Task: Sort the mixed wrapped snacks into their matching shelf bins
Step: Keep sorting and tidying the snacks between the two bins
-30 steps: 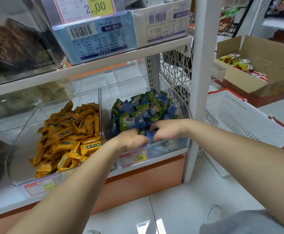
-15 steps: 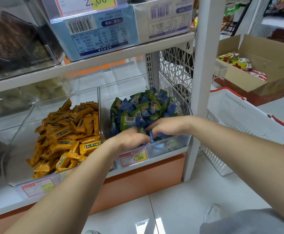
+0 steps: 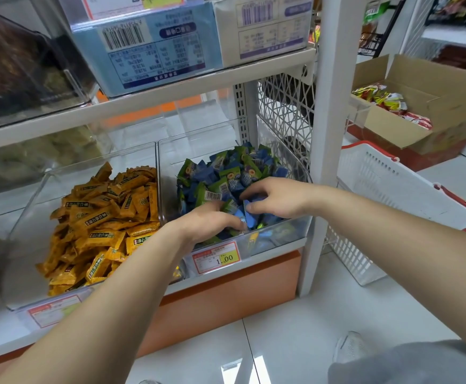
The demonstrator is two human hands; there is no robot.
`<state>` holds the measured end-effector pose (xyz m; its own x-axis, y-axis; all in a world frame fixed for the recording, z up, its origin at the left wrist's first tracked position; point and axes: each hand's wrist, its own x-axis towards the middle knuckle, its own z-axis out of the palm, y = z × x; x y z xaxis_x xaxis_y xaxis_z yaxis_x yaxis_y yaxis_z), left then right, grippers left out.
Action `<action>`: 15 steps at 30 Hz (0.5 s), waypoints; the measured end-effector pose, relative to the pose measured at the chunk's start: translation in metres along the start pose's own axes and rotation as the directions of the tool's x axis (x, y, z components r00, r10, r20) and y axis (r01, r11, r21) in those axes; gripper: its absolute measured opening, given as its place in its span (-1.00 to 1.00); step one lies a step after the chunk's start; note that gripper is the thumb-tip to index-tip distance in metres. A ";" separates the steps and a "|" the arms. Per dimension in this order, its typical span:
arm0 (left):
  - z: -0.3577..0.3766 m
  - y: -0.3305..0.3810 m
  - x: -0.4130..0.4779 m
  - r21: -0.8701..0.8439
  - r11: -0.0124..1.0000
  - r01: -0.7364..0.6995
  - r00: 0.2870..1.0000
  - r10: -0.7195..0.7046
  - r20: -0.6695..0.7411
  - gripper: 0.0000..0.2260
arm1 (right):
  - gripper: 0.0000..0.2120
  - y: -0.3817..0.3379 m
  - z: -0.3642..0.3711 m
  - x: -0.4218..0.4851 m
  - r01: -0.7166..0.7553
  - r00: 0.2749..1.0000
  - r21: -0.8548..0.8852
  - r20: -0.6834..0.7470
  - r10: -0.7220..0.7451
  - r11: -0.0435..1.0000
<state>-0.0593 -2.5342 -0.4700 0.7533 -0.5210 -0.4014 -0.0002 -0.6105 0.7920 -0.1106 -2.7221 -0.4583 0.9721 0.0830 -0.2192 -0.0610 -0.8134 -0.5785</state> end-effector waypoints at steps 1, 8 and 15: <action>-0.001 0.000 0.000 -0.012 1.000 -0.004 1.000 0.004 -0.004 -0.80 | -0.55 -0.002 -0.001 -0.003 -0.002 1.000 -0.070 -0.014 0.001 0.998; -0.001 0.003 -0.005 -0.057 0.998 -0.034 0.999 0.033 -0.015 -0.82 | -0.75 -0.024 -0.002 -0.016 -0.055 0.943 -0.485 -0.312 -0.114 0.873; 0.001 0.005 -0.003 -0.097 0.995 -0.002 0.998 -0.005 -0.069 -0.94 | -0.85 -0.013 0.000 -0.018 -0.021 0.996 -0.032 0.084 0.024 0.999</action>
<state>-0.0622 -2.5364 -0.4653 0.7971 -0.4754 -0.3723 0.0624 -0.5485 0.8338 -0.1272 -2.7130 -0.4471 0.9480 0.1119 -0.2980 -0.0740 -0.8331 -0.5482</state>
